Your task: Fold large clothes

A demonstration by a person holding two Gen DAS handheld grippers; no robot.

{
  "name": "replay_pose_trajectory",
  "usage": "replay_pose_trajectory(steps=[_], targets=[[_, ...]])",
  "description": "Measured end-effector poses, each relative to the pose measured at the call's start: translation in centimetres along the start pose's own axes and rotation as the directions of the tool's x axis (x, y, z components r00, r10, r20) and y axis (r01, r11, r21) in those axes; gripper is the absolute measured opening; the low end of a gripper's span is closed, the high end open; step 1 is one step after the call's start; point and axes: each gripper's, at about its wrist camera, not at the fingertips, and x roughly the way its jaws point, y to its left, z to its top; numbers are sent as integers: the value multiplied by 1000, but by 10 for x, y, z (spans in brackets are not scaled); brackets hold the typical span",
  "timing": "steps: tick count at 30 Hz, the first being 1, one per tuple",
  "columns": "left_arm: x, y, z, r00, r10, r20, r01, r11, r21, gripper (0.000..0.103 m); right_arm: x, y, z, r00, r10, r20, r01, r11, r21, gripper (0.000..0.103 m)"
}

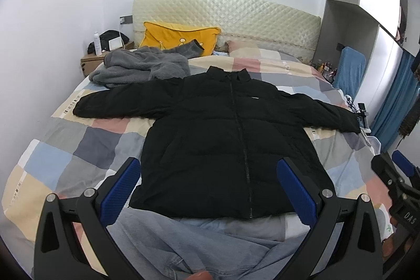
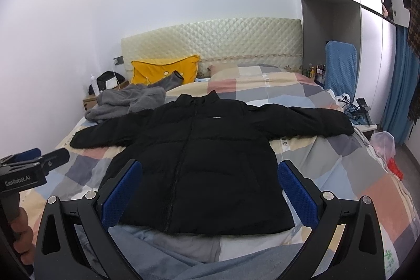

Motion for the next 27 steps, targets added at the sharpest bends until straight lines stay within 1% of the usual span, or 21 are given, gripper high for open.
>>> replay_pose_trajectory(steps=[5, 12, 20, 27], targets=[[-15, -3, -2, 1000, 4, 15, -4, 1000, 8, 103, -13, 0, -1, 1000, -16, 4, 17, 1000, -12, 103], [-32, -1, -12, 1000, 10, 28, -10, 1000, 1, 103, -29, -1, -6, 1000, -8, 22, 8, 1000, -12, 103], [-25, -7, -8, 1000, -7, 26, 7, 1000, 4, 103, -21, -11, -5, 1000, 3, 6, -3, 1000, 1, 103], [-5, -16, 10, 1000, -14, 17, 14, 1000, -13, 103, -2, -22, 16, 1000, 0, 6, 0, 1000, -7, 103]])
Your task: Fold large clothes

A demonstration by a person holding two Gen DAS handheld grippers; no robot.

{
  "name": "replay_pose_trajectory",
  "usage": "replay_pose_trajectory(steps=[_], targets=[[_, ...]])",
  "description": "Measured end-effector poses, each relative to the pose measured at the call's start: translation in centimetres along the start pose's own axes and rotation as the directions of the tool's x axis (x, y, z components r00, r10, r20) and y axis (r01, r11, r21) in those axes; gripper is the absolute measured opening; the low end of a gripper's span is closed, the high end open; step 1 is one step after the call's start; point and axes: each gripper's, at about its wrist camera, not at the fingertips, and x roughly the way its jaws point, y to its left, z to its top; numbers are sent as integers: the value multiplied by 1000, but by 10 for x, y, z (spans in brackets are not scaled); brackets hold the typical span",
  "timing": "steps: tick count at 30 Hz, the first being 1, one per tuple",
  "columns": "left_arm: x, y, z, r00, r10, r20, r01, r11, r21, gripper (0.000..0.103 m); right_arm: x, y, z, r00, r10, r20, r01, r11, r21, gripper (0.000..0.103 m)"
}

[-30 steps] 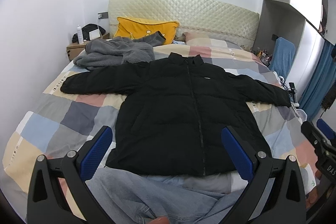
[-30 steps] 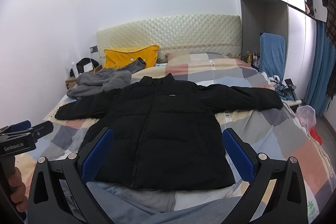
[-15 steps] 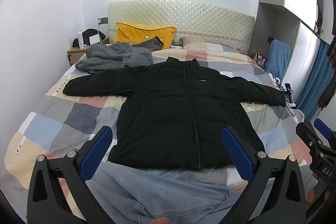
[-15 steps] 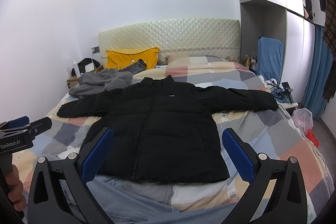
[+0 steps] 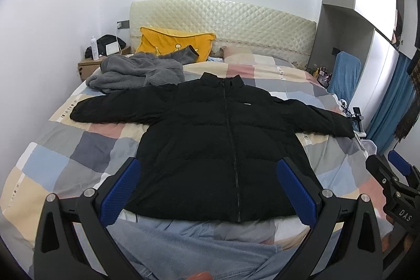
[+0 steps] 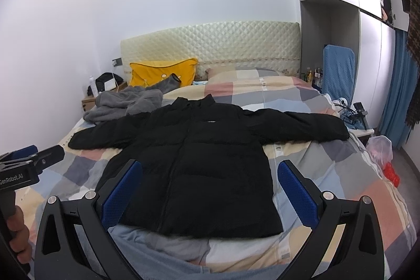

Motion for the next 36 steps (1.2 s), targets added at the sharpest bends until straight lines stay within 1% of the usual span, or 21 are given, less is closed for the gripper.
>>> replay_pose_trajectory(steps=[6, 10, 16, 19, 21, 23, 24, 26, 27, 28, 30, 32, 33, 34, 35, 36], targets=[[15, -13, 28, 1000, -5, -5, 5, 1000, -5, 103, 13, -14, 26, 1000, 3, -1, -3, 1000, 3, 103], [25, -23, 55, 999, -20, 27, 20, 1000, -3, 103, 25, -30, 47, 1000, -9, 11, 9, 1000, 9, 103], [57, -49, 101, 997, -43, 57, 41, 999, 24, 103, 51, -64, 74, 999, -49, 18, 48, 998, 50, 103], [79, -57, 120, 996, -78, 53, 77, 997, 27, 103, 69, -91, 85, 998, -46, 31, 43, 994, 103, 103], [95, -62, 131, 995, -85, 50, 84, 996, 30, 103, 82, -108, 92, 998, -46, 34, 41, 990, 134, 103], [103, -62, 135, 994, -76, 72, 75, 997, 23, 103, 99, -132, 97, 998, -60, 31, 54, 984, 171, 103], [108, -62, 138, 993, -75, 90, 73, 997, 22, 103, 112, -149, 98, 996, -80, 26, 73, 978, 196, 103], [117, -61, 141, 991, -77, 110, 75, 997, 23, 103, 132, -173, 101, 994, -106, 10, 101, 971, 217, 103], [125, -60, 141, 990, -82, 118, 80, 997, 24, 103, 150, -192, 100, 992, -125, -16, 125, 967, 223, 103], [129, -59, 141, 989, -88, 121, 86, 996, 22, 103, 159, -203, 100, 991, -133, -29, 136, 964, 228, 103], [146, -52, 132, 984, -122, 128, 122, 992, 8, 103, 189, -240, 92, 984, -175, -46, 181, 953, 242, 103], [163, -43, 117, 983, -140, 122, 141, 990, 0, 103, 211, -267, 84, 976, -205, -69, 216, 944, 249, 103], [175, -38, 108, 984, -138, 109, 139, 990, -2, 103, 226, -289, 76, 973, -221, -72, 232, 937, 260, 103], [190, -32, 99, 988, -126, 93, 127, 992, -3, 103, 236, -302, 70, 969, -236, -71, 247, 932, 266, 103], [201, -27, 93, 991, -112, 80, 113, 994, -3, 103, 246, -318, 63, 961, -266, -80, 277, 921, 275, 103], [212, -22, 86, 993, -99, 67, 99, 995, -1, 103, 255, -333, 54, 954, -292, -70, 300, 908, 294, 103]])
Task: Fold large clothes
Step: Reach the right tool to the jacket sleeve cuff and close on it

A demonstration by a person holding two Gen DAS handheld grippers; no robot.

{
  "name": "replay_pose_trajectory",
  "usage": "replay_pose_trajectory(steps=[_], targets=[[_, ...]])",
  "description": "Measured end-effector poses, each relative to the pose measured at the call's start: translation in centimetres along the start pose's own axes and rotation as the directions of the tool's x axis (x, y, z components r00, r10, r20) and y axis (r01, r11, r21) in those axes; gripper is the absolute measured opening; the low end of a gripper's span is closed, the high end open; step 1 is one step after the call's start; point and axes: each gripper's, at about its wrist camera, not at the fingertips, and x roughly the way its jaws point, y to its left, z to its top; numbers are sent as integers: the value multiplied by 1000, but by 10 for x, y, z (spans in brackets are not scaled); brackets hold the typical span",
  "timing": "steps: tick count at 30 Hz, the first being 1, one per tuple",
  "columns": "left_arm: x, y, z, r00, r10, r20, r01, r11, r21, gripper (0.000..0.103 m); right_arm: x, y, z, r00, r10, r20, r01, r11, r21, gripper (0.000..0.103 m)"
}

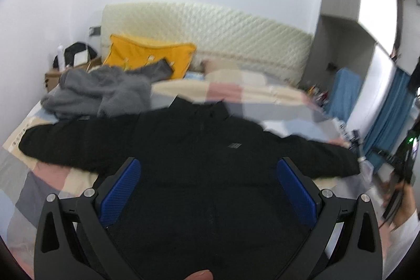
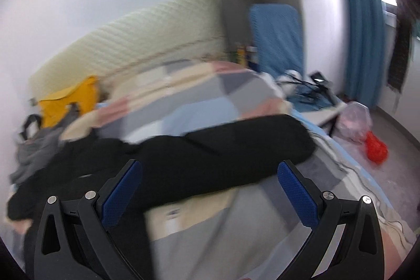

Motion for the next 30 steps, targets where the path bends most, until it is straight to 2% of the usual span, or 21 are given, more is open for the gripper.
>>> replay_pose_trajectory(steps=[2, 5, 7, 9, 11, 12, 13, 15, 16, 21, 26, 27, 28, 29, 30], targets=[[21, 14, -17, 999, 32, -14, -32, 999, 0, 103, 23, -31, -7, 999, 5, 43, -8, 998, 59, 103], [49, 31, -37, 997, 34, -66, -37, 999, -37, 103, 60, -67, -15, 998, -56, 28, 52, 992, 117, 103], [63, 36, -47, 994, 42, -106, -46, 998, -43, 103, 85, -90, -21, 1000, -7, -1, 7, 982, 189, 103], [73, 38, -54, 989, 49, -137, -56, 997, -47, 103, 108, -116, -26, 998, 54, -27, -43, 951, 305, 100], [79, 35, -54, 987, 64, -147, -69, 997, -33, 103, 130, -144, -30, 995, 94, -31, -72, 902, 426, 98], [81, 34, -54, 987, 71, -145, -76, 997, -27, 103, 138, -151, -33, 993, 109, -35, -80, 881, 466, 94], [83, 33, -54, 987, 77, -141, -82, 996, -25, 103, 148, -162, -35, 993, 115, -38, -79, 855, 513, 87], [84, 35, -53, 989, 86, -123, -91, 995, -38, 103, 162, -176, -40, 994, 102, -43, -58, 811, 583, 84], [87, 36, -53, 988, 90, -124, -97, 994, -49, 103, 168, -179, -43, 994, 94, -47, -47, 800, 598, 83], [101, 36, -55, 984, 105, -141, -114, 992, -56, 103, 192, -192, -44, 995, 79, -53, -31, 800, 599, 83], [117, 33, -59, 979, 128, -157, -139, 988, -64, 103, 212, -210, -37, 998, 65, 12, -58, 773, 632, 82], [118, 33, -60, 978, 136, -158, -147, 987, -58, 103, 216, -213, -34, 998, 64, 26, -66, 770, 635, 77], [121, 33, -62, 976, 146, -159, -155, 987, -49, 103, 219, -215, -30, 998, 57, 40, -69, 768, 637, 63], [123, 33, -63, 975, 150, -163, -159, 986, -43, 103, 222, -216, -28, 998, 44, 43, -61, 767, 639, 53], [125, 33, -64, 974, 153, -167, -162, 986, -42, 103, 223, -216, -25, 998, 37, 45, -58, 769, 637, 36]])
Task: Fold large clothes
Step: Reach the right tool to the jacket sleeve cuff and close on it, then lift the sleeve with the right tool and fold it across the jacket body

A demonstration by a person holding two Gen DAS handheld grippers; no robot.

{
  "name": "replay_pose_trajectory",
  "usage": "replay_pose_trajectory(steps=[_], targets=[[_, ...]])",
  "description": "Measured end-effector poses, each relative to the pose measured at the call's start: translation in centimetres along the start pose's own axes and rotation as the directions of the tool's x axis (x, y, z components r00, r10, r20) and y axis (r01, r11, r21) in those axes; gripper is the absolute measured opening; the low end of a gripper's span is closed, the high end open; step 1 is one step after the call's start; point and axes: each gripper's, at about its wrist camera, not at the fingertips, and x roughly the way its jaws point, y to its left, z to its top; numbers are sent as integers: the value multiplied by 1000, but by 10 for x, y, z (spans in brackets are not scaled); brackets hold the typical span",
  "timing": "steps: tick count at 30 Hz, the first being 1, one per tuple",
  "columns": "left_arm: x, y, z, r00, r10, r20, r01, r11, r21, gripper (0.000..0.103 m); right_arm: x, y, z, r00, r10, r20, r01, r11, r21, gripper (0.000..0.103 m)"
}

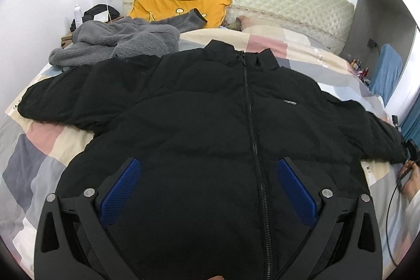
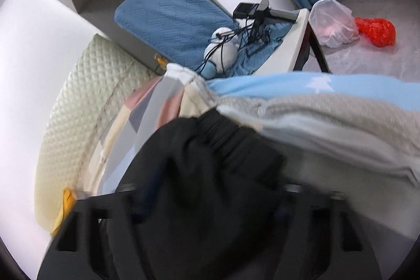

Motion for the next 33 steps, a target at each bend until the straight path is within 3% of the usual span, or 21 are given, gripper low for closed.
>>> replay_pose_trajectory(steps=[1, 4, 10, 17, 20, 23, 26, 33], targets=[[2, 0, -1, 1000, 3, -4, -3, 1000, -2, 103, 0, 4, 2, 1000, -1, 7, 1, 1000, -18, 27], [5, -1, 0, 1000, 5, -13, -5, 1000, -4, 103, -5, 16, 9, 1000, -6, 26, 8, 997, -75, 17], [-2, 6, 3, 998, 58, 7, -58, 997, 44, 103, -38, 42, 29, 998, 30, 63, -23, 994, -106, 13], [-11, 26, 4, 1000, 30, -1, -30, 999, 26, 103, -93, 103, 50, 989, 88, 116, -69, 984, -162, 12], [-16, 29, 4, 999, 42, 16, -43, 998, 44, 103, -121, 139, 55, 984, 113, 135, -87, 978, -189, 11], [-17, 30, 1, 1000, -3, -4, 4, 999, 36, 103, -148, 177, 57, 978, 138, 154, -101, 969, -228, 11], [-23, 29, -3, 1000, -1, 6, 1, 998, 69, 103, -178, 221, 52, 971, 172, 163, -123, 954, -275, 11], [-45, 43, -12, 998, -51, 26, 49, 996, 79, 103, -245, 336, 13, 962, 227, 152, -132, 873, -470, 12]])
